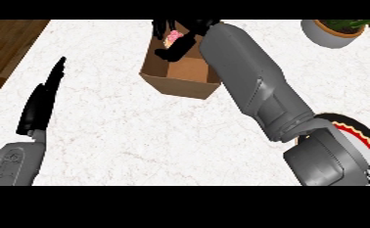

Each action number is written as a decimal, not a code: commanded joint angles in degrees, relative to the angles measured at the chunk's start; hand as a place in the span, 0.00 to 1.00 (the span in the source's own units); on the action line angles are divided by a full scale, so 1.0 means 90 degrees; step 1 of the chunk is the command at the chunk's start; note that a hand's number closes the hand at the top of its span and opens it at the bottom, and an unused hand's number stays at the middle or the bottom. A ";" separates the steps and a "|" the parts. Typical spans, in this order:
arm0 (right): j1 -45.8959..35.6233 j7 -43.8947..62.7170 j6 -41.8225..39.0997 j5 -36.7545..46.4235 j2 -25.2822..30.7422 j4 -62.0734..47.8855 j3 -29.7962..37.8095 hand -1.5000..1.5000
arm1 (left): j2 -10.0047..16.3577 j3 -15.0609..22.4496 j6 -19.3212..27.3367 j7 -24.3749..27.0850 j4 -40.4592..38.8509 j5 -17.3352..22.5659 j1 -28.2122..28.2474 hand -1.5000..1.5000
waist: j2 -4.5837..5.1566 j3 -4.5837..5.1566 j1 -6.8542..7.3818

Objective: Pick the cupcake from the plate and place it in the cardboard box

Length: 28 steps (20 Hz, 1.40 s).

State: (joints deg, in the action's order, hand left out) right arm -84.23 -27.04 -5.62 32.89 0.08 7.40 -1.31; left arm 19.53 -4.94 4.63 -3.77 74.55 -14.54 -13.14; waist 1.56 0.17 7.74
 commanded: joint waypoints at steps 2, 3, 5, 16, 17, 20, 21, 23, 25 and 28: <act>0.0086 0.0319 -0.0206 -0.0269 -0.0008 -0.0250 -0.0126 0.00 | -0.0303 0.0197 0.0115 0.0062 -0.0120 -0.0100 -0.0097 0.50 | 0.0033 0.0002 0.0127; 0.0081 0.0311 -0.0187 -0.0286 -0.0008 -0.0243 -0.0142 0.00 | -0.0172 0.0116 0.0068 -0.0020 -0.0059 -0.0082 -0.0127 0.50 | 0.0047 0.0000 0.0200; 0.0298 0.0022 -0.0082 -0.0444 -0.0008 -0.0141 -0.0108 0.00 | -0.0022 0.0050 -0.0076 -0.0042 -0.0186 -0.0047 -0.0362 0.50 | 0.0060 -0.0002 0.0178; 0.0164 -0.0397 0.0124 -0.1964 -0.0008 0.0120 0.0959 0.00 | -0.0014 -0.0076 0.0094 0.0107 -0.0250 -0.0104 -0.0141 0.50 | 0.0015 -0.0012 -0.0043; 0.0136 -0.0429 0.0114 -0.2000 -0.0008 0.0104 0.1024 0.00 | -0.0166 -0.0042 0.0188 0.0014 -0.0282 -0.0111 -0.0169 0.50 | 0.0038 -0.0013 -0.0111; 0.0260 -0.0576 0.0033 -0.2112 0.0008 0.0075 0.1215 0.00 | -0.0019 -0.0238 0.0045 0.0357 -0.0268 0.0083 0.0248 0.50 | 0.0045 -0.0011 -0.0209; 0.0312 -0.0740 -0.0340 -0.2163 0.0309 0.0064 0.1268 0.00 | -0.0009 -0.0185 0.0018 -0.0030 -0.0165 0.0042 -0.0082 0.50 | 0.0068 -0.0019 -0.0242; 0.0145 -0.0580 -0.0571 -0.2315 0.0331 0.0047 0.1422 0.00 | -0.0140 -0.0159 0.0282 0.0391 -0.0255 -0.0097 0.0177 0.50 | 0.0048 -0.0013 -0.0286; 0.0390 -0.0770 -0.0868 -0.2318 0.0718 -0.0021 0.1446 0.00 | 0.0031 -0.0227 0.0127 -0.0018 -0.0105 -0.0036 -0.0110 0.50 | 0.0059 -0.0021 -0.0324; 0.0362 -0.0655 -0.0992 -0.2312 0.1257 -0.0063 0.1490 0.00 | 0.0063 -0.0283 -0.0019 -0.0024 -0.0100 0.0090 0.0058 0.50 | 0.0084 -0.0020 -0.0281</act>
State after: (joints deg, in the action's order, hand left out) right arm -81.48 -32.69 -11.61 12.53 6.60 7.31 11.29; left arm 19.29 -6.78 5.35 -2.74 73.47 -14.36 -12.14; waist 2.09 0.02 5.51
